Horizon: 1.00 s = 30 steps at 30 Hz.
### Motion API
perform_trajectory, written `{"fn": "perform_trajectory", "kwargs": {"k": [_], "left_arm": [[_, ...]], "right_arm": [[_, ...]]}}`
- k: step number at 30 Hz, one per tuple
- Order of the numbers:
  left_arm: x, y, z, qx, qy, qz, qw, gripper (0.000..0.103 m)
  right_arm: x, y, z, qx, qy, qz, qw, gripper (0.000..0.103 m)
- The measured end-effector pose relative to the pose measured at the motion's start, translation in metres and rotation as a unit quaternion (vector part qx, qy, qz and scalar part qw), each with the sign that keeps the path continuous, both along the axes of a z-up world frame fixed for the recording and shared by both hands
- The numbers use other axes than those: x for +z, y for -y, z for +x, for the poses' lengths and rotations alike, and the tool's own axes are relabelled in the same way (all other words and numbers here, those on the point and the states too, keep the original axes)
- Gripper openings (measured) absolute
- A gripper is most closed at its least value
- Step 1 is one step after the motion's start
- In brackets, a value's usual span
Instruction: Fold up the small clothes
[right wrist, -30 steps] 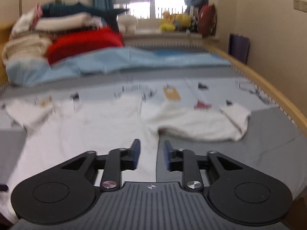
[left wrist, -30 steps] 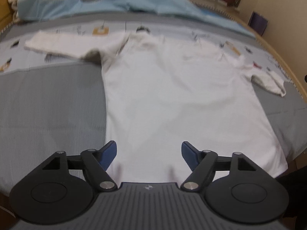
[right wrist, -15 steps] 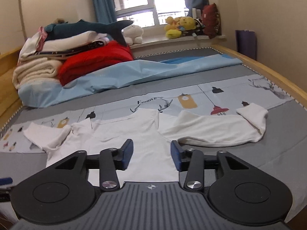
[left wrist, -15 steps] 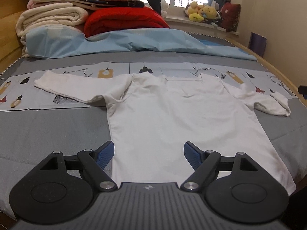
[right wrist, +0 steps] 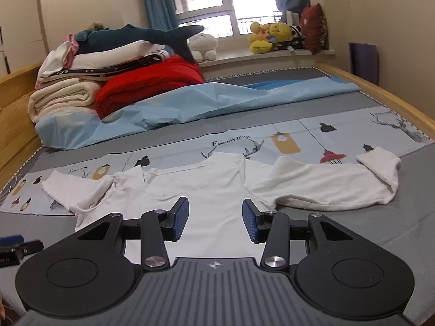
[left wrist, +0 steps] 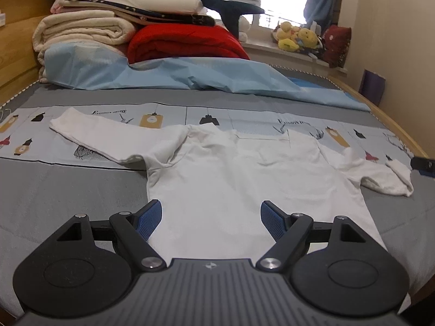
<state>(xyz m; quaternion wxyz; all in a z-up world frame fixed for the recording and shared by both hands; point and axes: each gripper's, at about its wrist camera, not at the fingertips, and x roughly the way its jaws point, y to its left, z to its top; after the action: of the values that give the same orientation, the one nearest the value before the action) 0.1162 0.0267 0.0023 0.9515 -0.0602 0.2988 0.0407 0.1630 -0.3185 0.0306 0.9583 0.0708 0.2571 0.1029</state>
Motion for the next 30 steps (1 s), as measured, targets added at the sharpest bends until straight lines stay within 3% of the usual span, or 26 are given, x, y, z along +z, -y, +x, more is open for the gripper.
{"fn": "perform_trajectory", "kwargs": {"k": [6, 11, 16, 19, 22, 25, 30], "left_arm": [[0.017, 0.001, 0.022, -0.002, -0.002, -0.002, 1.0, 0.084], [0.046, 0.003, 0.077, -0.015, 0.01, 0.03, 0.9994, 0.086], [0.059, -0.009, 0.131, -0.013, 0.035, 0.037, 0.9986, 0.086], [0.039, -0.027, 0.151, -0.003, 0.043, 0.035, 0.9984, 0.086], [0.008, -0.047, 0.175, 0.016, -0.015, 0.028, 0.9994, 0.085], [-0.005, -0.078, 0.193, 0.047, -0.014, -0.005, 0.9988, 0.085], [-0.035, -0.15, 0.22, 0.146, -0.036, -0.045, 0.9876, 0.084]], "right_arm": [[-0.006, -0.009, 0.009, 0.012, -0.008, -0.022, 1.0, 0.046], [-0.01, -0.016, 0.011, 0.018, -0.013, -0.038, 0.999, 0.045], [-0.013, -0.019, 0.009, 0.022, -0.016, -0.053, 0.998, 0.045], [-0.012, -0.016, 0.006, 0.018, -0.011, -0.059, 0.998, 0.045], [-0.012, -0.009, 0.005, 0.007, -0.013, -0.065, 0.998, 0.045], [-0.013, -0.003, 0.007, -0.007, -0.023, -0.062, 0.998, 0.045], [-0.012, 0.0, 0.005, -0.023, -0.03, -0.068, 0.997, 0.045]]}}
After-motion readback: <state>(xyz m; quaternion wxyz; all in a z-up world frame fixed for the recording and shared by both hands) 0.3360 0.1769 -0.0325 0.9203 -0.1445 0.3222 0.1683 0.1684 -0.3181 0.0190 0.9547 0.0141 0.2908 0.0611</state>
